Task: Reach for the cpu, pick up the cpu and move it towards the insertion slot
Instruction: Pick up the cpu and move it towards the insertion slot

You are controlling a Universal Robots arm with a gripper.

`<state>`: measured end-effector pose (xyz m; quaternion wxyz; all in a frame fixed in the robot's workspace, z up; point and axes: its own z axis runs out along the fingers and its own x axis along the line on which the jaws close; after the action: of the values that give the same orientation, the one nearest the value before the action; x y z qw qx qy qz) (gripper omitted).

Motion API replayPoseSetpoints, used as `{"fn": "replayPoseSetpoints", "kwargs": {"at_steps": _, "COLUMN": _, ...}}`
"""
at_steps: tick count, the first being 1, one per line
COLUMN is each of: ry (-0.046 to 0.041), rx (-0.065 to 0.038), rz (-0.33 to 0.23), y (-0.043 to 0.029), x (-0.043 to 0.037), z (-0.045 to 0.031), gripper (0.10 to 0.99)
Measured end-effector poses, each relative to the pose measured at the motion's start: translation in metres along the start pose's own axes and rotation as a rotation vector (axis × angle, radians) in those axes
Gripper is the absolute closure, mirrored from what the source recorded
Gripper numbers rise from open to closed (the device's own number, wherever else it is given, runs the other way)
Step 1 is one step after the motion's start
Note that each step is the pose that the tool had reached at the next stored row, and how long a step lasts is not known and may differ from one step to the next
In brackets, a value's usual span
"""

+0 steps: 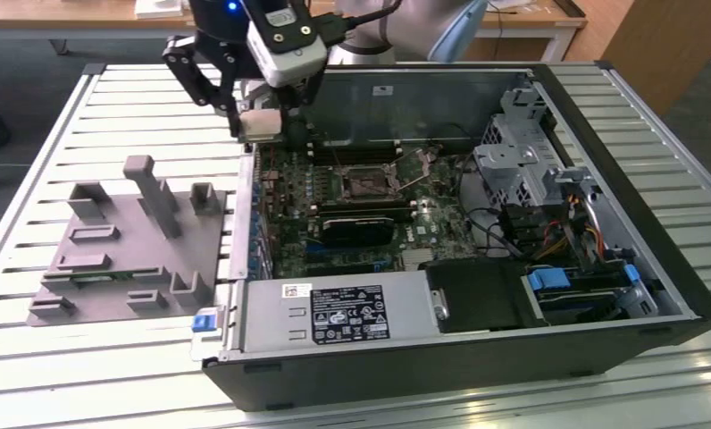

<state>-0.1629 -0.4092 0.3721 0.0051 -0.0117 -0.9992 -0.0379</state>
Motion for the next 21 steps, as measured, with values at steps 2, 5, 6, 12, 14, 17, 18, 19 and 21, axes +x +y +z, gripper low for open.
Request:
{"fn": "replayPoseSetpoints", "kwargs": {"at_steps": 2, "ry": 0.0000, "rx": 0.000, "rz": 0.000, "y": 0.0002, "x": -0.0090, "z": 0.0013, "gripper": 0.541}}
{"fn": "replayPoseSetpoints", "kwargs": {"at_steps": 5, "ry": 0.0000, "rx": 0.000, "rz": 0.000, "y": 0.0004, "x": -0.0229, "z": 0.0030, "gripper": 0.541}}
{"fn": "replayPoseSetpoints", "kwargs": {"at_steps": 6, "ry": 0.0000, "rx": 0.000, "rz": 0.000, "y": 0.0005, "x": -0.0274, "z": 0.0035, "gripper": 0.541}}
{"fn": "replayPoseSetpoints", "kwargs": {"at_steps": 12, "ry": 0.0000, "rx": 0.000, "rz": 0.000, "y": 0.0010, "x": -0.0542, "z": 0.0066, "gripper": 0.541}}
{"fn": "replayPoseSetpoints", "kwargs": {"at_steps": 14, "ry": 0.0000, "rx": 0.000, "rz": 0.000, "y": 0.0012, "x": -0.0633, "z": 0.0079, "gripper": 0.541}}
{"fn": "replayPoseSetpoints", "kwargs": {"at_steps": 17, "ry": 0.0000, "rx": 0.000, "rz": 0.000, "y": 0.0015, "x": -0.0772, "z": 0.0105, "gripper": 0.541}}
{"fn": "replayPoseSetpoints", "kwargs": {"at_steps": 18, "ry": 0.0000, "rx": 0.000, "rz": 0.000, "y": 0.0018, "x": -0.0814, "z": 0.0112, "gripper": 0.541}}
{"fn": "replayPoseSetpoints", "kwargs": {"at_steps": 19, "ry": -0.0001, "rx": 0.000, "rz": 0.000, "y": 0.0023, "x": -0.0850, "z": 0.0118, "gripper": 0.541}}
{"fn": "replayPoseSetpoints", "kwargs": {"at_steps": 21, "ry": 0.0000, "rx": 0.000, "rz": 0.000, "y": 0.0043, "x": -0.0905, "z": 0.0128, "gripper": 0.541}}
